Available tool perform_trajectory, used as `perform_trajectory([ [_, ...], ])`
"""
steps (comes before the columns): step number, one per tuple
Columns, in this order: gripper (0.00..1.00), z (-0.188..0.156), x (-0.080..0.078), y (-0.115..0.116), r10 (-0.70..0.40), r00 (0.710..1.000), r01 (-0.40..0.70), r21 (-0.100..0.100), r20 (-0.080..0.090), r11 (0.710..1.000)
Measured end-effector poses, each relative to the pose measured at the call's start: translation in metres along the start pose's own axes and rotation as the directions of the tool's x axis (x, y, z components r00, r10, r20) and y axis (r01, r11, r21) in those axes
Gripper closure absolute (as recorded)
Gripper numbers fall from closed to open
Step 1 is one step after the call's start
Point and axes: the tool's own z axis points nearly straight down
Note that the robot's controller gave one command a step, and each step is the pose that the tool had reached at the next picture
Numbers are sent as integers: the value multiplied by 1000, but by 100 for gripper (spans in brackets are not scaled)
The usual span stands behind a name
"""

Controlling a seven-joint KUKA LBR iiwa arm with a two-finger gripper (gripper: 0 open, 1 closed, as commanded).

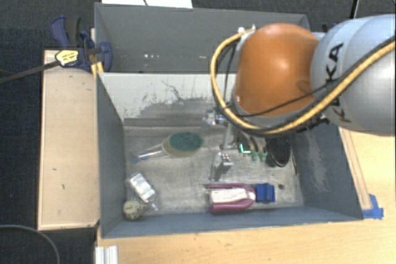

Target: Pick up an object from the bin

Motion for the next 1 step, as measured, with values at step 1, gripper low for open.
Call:
perform_trajectory([
  [1, 0, 100, -57, 3, -97, 995, 97, 1, 1, 995],
])
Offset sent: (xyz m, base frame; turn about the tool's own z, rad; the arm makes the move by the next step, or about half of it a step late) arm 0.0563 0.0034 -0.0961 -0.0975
